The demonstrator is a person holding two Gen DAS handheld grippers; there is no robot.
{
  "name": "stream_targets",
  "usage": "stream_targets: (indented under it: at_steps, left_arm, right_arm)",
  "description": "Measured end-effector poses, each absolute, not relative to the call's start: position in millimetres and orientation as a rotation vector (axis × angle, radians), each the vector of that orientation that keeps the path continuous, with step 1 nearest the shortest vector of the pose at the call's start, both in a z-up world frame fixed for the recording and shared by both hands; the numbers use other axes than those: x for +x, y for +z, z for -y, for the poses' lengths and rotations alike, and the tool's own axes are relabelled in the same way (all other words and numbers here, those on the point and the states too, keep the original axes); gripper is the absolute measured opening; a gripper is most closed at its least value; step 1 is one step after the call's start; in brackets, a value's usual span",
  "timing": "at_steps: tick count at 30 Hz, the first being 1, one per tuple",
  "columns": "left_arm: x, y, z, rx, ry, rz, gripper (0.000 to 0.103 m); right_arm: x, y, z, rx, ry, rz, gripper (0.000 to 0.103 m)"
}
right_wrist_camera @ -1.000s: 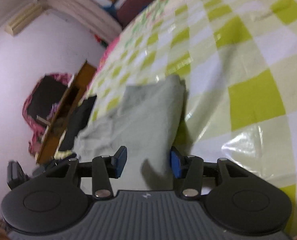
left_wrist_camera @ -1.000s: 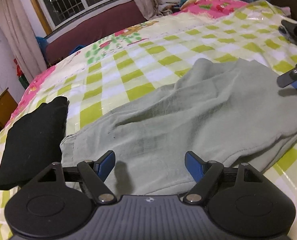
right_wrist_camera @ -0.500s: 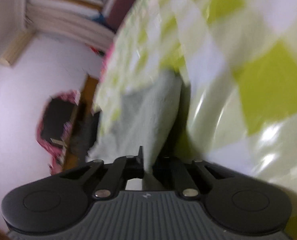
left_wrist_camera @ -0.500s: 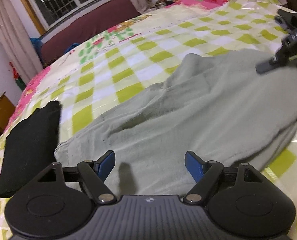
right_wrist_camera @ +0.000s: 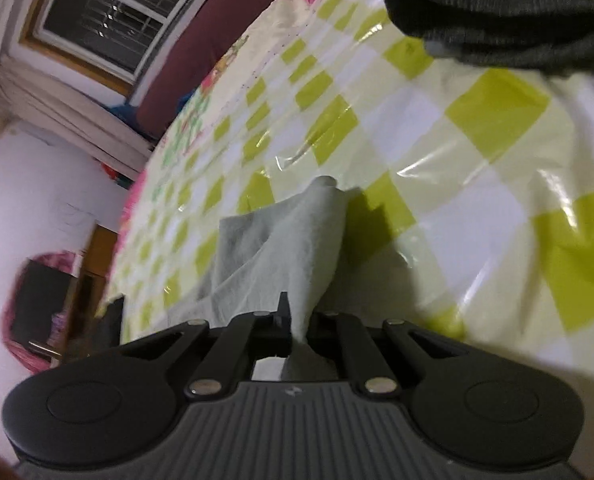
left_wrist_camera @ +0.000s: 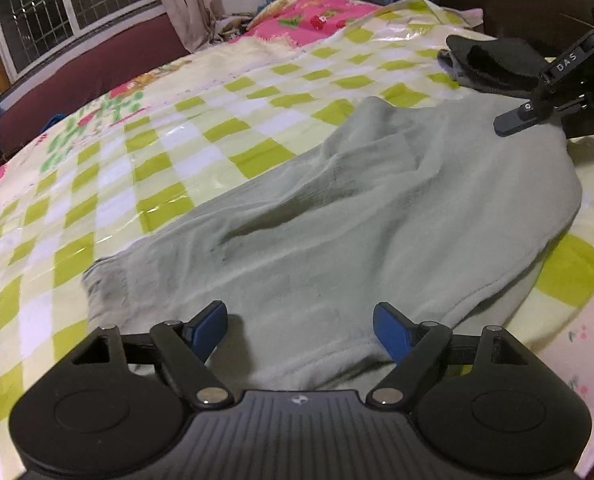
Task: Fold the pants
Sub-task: 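Lift the held pants end with the right tool and fold it over the legs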
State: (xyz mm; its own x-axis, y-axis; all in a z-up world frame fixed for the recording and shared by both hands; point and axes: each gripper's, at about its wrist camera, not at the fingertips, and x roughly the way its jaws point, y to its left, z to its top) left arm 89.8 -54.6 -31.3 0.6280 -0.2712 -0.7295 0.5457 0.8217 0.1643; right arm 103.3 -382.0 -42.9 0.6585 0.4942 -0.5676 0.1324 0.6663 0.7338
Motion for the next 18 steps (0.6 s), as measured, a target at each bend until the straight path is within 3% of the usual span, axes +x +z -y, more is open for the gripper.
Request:
stream_targets:
  at_steps: [12,18]
  left_arm:
    - [60,-25,25,0.242,-0.494,-0.632,0.094]
    - [63,-26,29,0.168,-0.569,-0.625,0.094]
  right_arm:
    - [135,67,216,0.548,0.488,-0.757,0.004]
    - [156,72,139,0.433,0.560,-0.819,0.004]
